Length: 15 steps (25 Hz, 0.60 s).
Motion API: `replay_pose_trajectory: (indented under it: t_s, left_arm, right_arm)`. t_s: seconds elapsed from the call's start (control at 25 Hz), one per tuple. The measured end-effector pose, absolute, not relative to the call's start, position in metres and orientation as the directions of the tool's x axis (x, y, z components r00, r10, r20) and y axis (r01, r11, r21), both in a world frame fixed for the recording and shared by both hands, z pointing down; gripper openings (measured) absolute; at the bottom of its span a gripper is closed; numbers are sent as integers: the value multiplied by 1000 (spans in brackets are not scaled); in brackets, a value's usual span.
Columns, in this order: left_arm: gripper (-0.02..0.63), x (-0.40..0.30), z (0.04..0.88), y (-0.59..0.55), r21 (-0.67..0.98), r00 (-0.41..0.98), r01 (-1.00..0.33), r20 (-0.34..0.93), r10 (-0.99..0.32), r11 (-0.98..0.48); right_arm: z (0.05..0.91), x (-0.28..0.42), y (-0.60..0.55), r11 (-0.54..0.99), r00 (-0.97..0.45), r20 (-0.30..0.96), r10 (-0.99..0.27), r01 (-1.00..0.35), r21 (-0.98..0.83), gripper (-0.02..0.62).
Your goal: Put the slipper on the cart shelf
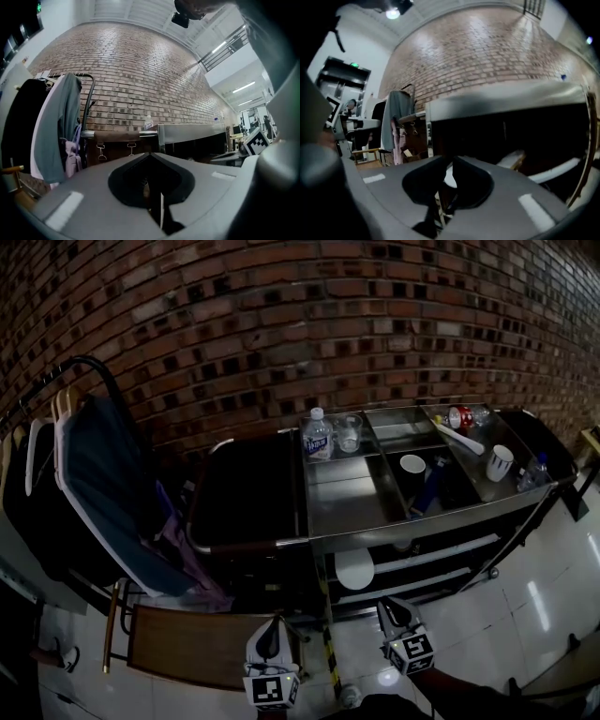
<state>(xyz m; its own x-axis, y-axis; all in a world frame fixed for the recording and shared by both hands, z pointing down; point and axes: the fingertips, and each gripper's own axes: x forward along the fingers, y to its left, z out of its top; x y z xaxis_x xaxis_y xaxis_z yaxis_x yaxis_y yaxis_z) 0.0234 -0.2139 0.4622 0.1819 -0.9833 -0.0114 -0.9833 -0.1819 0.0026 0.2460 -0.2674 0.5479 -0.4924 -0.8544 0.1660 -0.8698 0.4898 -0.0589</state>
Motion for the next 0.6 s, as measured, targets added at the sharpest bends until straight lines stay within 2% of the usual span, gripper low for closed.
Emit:
replay_pose_trajectory:
  t_s: [0.04,0.24,0.6]
  left_arm:
    - [15,26,461,-214,4,189,-982,-16,-982,-190]
    - [15,34,455,-214,10,214,-977,-28,-977,-214]
    - [15,43,446,-203,8,240,-971,-43,-970,-240]
  right_arm:
    - [532,241,-264,503,-500,132,-856,-864,-9,27]
    - [461,220,-261,504,-507,11,-862,-853,132,3]
    - [426,207,-252,492,-506,-50,-861,-854,168,2]
